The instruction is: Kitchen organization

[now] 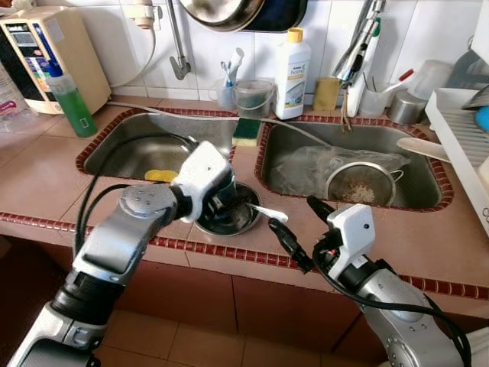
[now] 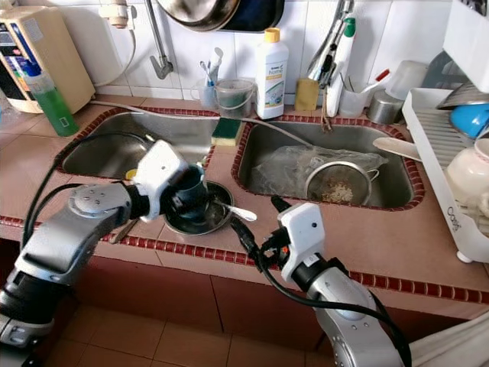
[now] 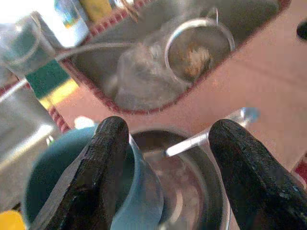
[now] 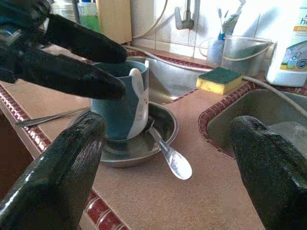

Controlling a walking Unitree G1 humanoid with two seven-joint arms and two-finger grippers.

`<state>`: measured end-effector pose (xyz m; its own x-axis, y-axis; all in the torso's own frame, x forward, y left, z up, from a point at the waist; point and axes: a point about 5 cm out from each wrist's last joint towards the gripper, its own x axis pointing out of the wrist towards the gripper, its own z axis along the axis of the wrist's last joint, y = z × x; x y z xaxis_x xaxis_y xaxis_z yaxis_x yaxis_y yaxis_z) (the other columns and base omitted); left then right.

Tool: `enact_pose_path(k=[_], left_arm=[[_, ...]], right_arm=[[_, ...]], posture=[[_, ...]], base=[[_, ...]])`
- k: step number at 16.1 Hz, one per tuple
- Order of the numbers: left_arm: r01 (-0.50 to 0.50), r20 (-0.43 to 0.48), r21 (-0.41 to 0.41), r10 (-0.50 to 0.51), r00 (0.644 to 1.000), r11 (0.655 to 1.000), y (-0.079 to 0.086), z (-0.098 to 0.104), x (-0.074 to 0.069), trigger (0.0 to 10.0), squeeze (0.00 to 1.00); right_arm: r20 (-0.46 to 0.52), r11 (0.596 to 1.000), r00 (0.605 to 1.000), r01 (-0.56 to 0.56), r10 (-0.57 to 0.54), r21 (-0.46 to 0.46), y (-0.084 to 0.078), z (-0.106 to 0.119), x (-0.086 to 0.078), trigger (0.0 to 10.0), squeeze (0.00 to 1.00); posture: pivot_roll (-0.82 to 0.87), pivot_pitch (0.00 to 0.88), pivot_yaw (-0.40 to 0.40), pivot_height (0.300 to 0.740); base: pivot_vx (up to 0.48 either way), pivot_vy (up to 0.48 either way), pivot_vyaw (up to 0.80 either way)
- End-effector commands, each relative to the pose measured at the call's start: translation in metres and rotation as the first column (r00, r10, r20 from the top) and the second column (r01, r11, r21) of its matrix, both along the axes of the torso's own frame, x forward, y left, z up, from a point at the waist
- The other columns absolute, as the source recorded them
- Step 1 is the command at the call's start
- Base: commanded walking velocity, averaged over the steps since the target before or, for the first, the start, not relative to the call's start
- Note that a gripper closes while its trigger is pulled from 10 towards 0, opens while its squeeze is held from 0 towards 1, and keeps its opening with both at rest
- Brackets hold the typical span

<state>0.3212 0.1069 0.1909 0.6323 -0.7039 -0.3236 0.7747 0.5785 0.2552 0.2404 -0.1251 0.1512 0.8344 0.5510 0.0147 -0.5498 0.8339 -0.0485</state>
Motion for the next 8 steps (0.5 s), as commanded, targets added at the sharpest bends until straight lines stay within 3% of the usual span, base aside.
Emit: enact_pose_path(k=[1,3,8], left_arm=[[0.001,-0.002,0.034,-0.001,1.000,0.999,-0.001,0.003,0.003,10.0,0.00],[-0.018,-0.001,0.100,0.018,1.000,0.995,-0.003,0.015,0.012,10.0,0.00],[-0.026,-0.001,0.155,0.027,1.000,0.988,-0.002,0.029,0.020,10.0,0.00]], right_arm=[[0.018,1.000,1.000,-0.008,0.008,0.011,0.002,0.006,-0.002,10.0,0.00],[0.011,1.000,1.000,-0.010,0.010,0.021,0.007,0.006,-0.001,10.0,0.00],[0.010,1.000,1.000,-0.006,0.006,0.030,0.011,0.006,-0.002,10.0,0.00]], posture=[[-0.21,0.042,0.088,0.736],[-0.20,0.038,0.102,0.736],[-0.21,0.034,0.122,0.736]], base=[[0.000,0.000,0.00],[0.000,0.000,0.00],[0.000,0.000,0.00]])
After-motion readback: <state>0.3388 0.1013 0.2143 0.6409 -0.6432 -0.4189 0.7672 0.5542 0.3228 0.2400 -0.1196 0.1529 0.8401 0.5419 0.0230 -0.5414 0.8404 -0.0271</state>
